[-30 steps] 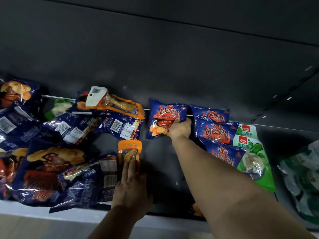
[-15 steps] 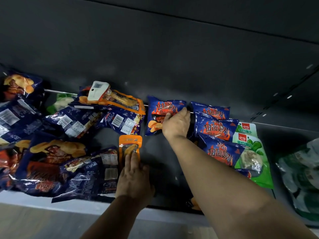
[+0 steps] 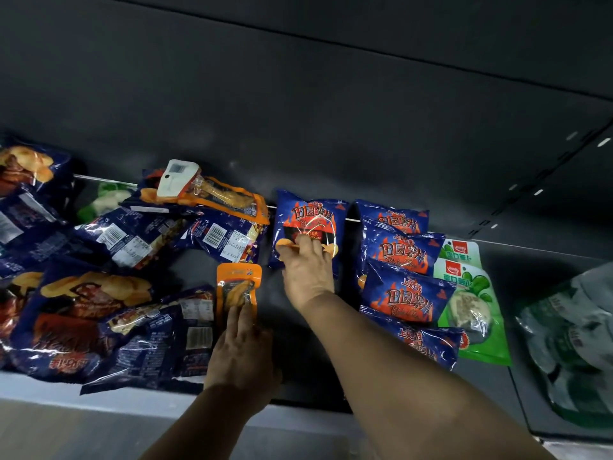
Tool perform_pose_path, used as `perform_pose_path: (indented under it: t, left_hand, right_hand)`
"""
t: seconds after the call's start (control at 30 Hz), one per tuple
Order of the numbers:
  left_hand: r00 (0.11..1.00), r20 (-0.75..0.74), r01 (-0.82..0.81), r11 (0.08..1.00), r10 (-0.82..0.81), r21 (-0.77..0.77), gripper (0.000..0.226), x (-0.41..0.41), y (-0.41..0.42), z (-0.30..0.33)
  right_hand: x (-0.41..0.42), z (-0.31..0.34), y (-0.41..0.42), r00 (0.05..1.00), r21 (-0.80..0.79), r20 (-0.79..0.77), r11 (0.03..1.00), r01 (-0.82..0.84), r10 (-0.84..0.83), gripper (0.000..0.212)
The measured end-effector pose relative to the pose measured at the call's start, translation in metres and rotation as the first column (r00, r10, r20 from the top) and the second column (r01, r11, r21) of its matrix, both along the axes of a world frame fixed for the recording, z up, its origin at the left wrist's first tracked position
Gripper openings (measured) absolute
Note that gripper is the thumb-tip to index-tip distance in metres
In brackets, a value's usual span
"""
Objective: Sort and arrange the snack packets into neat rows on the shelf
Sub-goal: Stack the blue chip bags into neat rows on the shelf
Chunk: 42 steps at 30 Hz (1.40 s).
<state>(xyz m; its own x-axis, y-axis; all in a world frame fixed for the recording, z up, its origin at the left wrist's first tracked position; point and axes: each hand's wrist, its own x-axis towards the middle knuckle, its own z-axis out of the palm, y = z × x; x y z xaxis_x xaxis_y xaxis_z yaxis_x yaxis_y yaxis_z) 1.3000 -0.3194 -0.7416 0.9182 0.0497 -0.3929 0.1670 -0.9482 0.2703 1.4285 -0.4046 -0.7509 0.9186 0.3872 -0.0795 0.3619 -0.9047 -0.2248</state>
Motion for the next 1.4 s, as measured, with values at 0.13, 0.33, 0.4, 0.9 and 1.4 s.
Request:
perform_pose_path:
  t: [0.13, 0.33, 0.4, 0.9, 1.4]
  left_hand:
    - [1.0, -0.01, -0.003, 1.0, 0.003, -0.002, 0.057, -0.002, 0.002, 0.001]
    - [1.0, -0.015, -0.012, 1.0, 0.012, -0.001, 0.053, 0.0, 0.001, 0.0]
    - [1.0, -0.023, -0.013, 1.0, 0.013, 0.004, 0.048, 0.001, 0.0, 0.001]
    - [0.985, -0.017, -0.172, 0.984, 0.171, -0.035, 0.08, 0.002, -0.002, 0.009]
    - [0.975, 0.173, -0.152, 0.986, 0.137, 0.075, 0.06, -0.009, -0.004, 0.037]
  right_hand:
    - [0.004, 0.0, -0.003, 0.999, -0.018, -0.008, 0.999, 0.035, -0.035, 0.053]
    - [0.001, -0.001, -0.003, 1.0, -0.061, -0.019, 0.998, 0.024, -0.025, 0.058]
    - [0.001, 0.002, -0.002, 1.0, -0.018, -0.01, 1.0, 0.018, -0.018, 0.057]
    - [-0.04, 0.0, 0.036, 0.811, 0.183, -0.568, 0.939, 0.291, -0.14, 0.042]
    - [-0.043, 0.012, 0.021, 0.738, 0.295, -0.647, 0.829, 0.475, -0.193, 0.041]
